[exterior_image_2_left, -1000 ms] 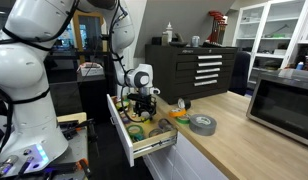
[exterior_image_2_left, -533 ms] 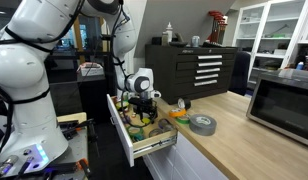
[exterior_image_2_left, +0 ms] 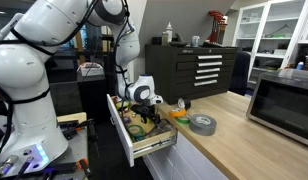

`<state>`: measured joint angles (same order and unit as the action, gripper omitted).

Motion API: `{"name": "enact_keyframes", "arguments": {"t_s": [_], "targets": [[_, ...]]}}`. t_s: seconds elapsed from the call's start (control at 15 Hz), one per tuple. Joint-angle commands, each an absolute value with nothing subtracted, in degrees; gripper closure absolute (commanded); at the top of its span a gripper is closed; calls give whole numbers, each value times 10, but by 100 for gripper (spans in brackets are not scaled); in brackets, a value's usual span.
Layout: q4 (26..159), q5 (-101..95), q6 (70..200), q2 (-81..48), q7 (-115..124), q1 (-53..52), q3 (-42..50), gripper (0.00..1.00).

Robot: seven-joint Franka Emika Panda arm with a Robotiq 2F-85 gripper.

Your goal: Remove the black masking tape from the open drawer and put it on the counter

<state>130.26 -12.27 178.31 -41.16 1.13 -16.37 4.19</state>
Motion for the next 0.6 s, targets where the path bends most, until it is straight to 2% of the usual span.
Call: {"name": "enact_keyframes", "arguments": {"t_s": [0.0,0.53], "targets": [[1285,-95,1825,-441,9,-160,40,0],[1265,-45,1828,-471,14,-136,4,0]]}}
